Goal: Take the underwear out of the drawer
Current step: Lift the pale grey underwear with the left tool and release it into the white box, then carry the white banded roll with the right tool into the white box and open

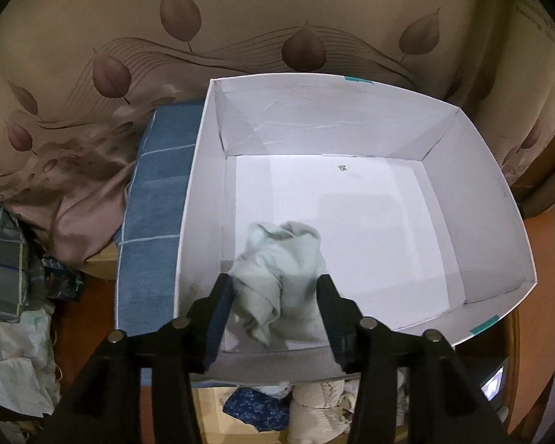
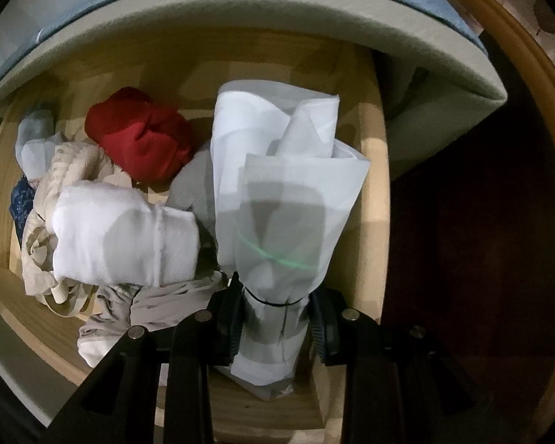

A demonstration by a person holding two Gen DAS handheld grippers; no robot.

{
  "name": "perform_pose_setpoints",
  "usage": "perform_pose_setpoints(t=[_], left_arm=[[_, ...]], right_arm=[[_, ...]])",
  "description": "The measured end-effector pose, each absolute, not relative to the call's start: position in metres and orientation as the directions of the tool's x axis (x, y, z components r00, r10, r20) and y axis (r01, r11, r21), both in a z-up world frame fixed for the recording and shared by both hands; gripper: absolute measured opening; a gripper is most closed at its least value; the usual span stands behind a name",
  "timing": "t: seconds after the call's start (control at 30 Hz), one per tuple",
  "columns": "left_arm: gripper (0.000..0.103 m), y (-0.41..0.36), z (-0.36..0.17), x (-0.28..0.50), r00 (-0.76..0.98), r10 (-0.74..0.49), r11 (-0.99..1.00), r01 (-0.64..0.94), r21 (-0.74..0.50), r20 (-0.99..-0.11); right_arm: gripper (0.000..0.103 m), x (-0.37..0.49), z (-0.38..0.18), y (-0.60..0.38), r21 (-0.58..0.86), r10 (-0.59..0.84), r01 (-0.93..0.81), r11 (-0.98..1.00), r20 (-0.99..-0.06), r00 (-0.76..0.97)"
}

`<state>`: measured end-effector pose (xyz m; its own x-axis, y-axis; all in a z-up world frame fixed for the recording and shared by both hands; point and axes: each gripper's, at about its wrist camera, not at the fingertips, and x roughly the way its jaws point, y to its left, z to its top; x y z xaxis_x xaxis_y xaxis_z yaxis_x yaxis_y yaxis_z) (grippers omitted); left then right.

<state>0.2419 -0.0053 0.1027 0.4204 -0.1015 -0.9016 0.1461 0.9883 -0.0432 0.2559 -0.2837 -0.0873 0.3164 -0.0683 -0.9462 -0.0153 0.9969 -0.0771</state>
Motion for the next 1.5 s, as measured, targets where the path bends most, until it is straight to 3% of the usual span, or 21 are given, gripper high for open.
perform_pose_setpoints(t=[0.07,0.23,0.47,0.7,1.03,1.17,1.5], left_arm=[[0.058,-0.006,0.107,0.242,0.429,-0.098,0.988,0.15,-0.036,-0.898],[0.062,-0.007,0.124,0.237,0.462,-0.101,0.984,0.174,-0.021,-0.881],[0.062,0.007,0.159,0.207,0.515,-0.16,0.98,0.186,-0.072,-0.842],[0.062,0.032,0.182,0.166,0.572,-0.118,0.984,0.178,-0.018,-0.812],[0.062,0.072,0.139,0.127,0.507,-0.118,0.989,0.133,-0.058,-0.854],[0.062,0.082,0.112,0.116,0.479,-0.118,0.992,0.091,-0.084,-0.87],[0.062,0.097,0.063,0.091,0.48,-0.058,0.998,0.04,-0.044,-0.875]], right_arm=[[0.028,0.256,-0.085,-0.286,-0.07,-0.061,-0.016,0.997,-0.946,0.319],[0.027,0.253,-0.075,-0.29,-0.051,-0.044,-0.011,0.999,-0.941,0.336],[0.027,0.251,-0.048,-0.297,0.008,0.014,-0.018,1.0,-0.942,0.336],[0.026,0.248,-0.027,-0.315,0.12,0.108,0.028,0.992,-0.954,0.28],[0.025,0.222,0.001,-0.289,0.029,0.055,-0.084,0.996,-0.94,0.338],[0.024,0.202,0.021,-0.275,-0.077,-0.014,-0.119,0.99,-0.889,0.457],[0.024,0.18,0.149,-0.271,0.029,0.116,-0.128,0.991,-0.654,0.748]])
